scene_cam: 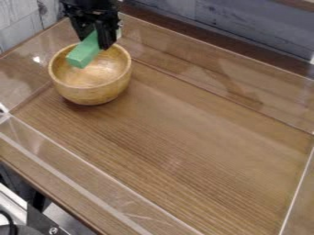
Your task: Put the green block in the brown bowl
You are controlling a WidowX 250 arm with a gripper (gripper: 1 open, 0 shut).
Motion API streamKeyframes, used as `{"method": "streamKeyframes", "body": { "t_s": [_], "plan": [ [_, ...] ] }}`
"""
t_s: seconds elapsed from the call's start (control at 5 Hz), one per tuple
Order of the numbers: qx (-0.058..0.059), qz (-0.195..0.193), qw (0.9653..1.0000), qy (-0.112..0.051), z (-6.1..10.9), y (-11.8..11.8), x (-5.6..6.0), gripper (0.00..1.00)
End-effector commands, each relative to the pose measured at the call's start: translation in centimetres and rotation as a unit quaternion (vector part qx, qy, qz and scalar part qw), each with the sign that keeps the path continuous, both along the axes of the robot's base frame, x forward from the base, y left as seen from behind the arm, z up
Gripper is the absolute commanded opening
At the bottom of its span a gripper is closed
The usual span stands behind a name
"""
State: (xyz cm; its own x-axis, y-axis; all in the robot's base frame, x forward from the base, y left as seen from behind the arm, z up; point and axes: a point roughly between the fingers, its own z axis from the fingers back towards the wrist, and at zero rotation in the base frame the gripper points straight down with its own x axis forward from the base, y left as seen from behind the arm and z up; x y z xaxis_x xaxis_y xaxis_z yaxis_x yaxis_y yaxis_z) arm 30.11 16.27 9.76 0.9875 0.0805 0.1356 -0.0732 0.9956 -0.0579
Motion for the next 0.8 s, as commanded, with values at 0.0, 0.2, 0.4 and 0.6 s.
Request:
{"method": "streamKeyframes", "body": {
  "t_s": [0.0,0.2,0.4,0.6],
  "plan": [
    [0.016,0.008,0.9994,-0.028,1.71,1.08,0.73,0.00],
    [0.014,0.010,0.9995,-0.028,1.54,1.28,0.82,0.00],
    [0.013,0.012,0.9995,-0.027,1.35,1.46,0.89,0.00],
    [0.012,0.013,0.9995,-0.025,1.11,1.67,0.99,0.00]
  ]
}}
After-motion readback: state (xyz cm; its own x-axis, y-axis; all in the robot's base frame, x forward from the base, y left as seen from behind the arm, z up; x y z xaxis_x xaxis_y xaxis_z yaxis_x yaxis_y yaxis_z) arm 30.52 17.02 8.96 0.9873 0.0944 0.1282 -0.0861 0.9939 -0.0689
